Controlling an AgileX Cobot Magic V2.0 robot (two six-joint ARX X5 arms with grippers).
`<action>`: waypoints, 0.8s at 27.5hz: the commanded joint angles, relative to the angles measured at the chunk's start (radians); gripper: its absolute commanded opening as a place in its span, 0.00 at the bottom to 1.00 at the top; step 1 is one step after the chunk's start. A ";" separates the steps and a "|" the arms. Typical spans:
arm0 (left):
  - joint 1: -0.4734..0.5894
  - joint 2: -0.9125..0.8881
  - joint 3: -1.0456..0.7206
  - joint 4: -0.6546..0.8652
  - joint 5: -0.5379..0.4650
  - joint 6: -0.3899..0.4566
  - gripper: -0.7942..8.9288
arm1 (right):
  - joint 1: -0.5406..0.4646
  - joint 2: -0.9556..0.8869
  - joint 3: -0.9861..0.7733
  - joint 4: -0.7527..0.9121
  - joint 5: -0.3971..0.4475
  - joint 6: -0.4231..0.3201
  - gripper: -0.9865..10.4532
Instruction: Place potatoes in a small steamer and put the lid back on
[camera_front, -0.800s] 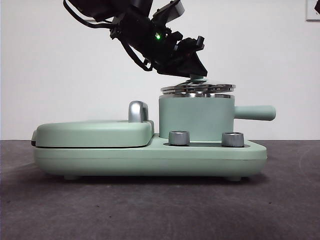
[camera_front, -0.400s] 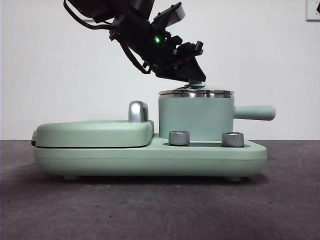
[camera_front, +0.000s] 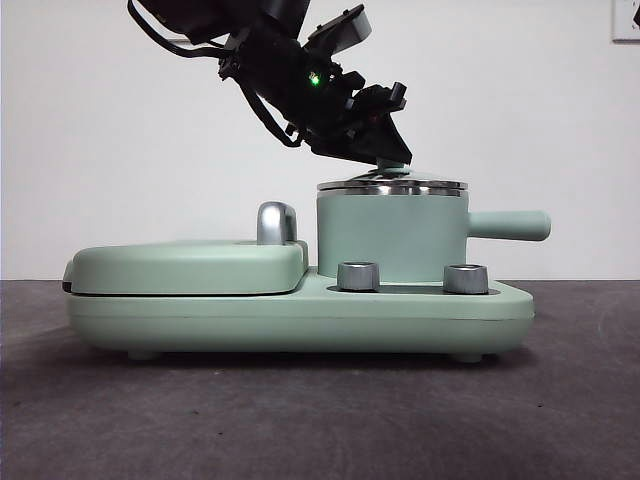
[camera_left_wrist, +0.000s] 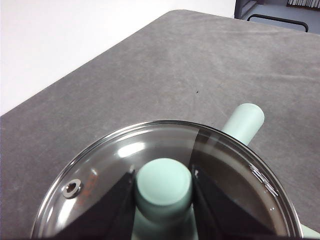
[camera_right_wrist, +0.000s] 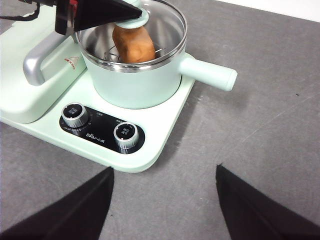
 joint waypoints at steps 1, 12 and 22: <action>-0.008 0.016 0.031 0.005 0.000 0.014 0.09 | 0.005 0.004 0.005 0.006 0.004 0.010 0.36; -0.006 0.016 0.031 -0.017 0.001 0.009 0.09 | 0.005 0.004 0.005 0.006 0.004 0.010 0.36; -0.006 0.016 0.031 -0.018 0.001 -0.004 0.34 | 0.005 0.004 0.005 -0.010 0.004 0.010 0.36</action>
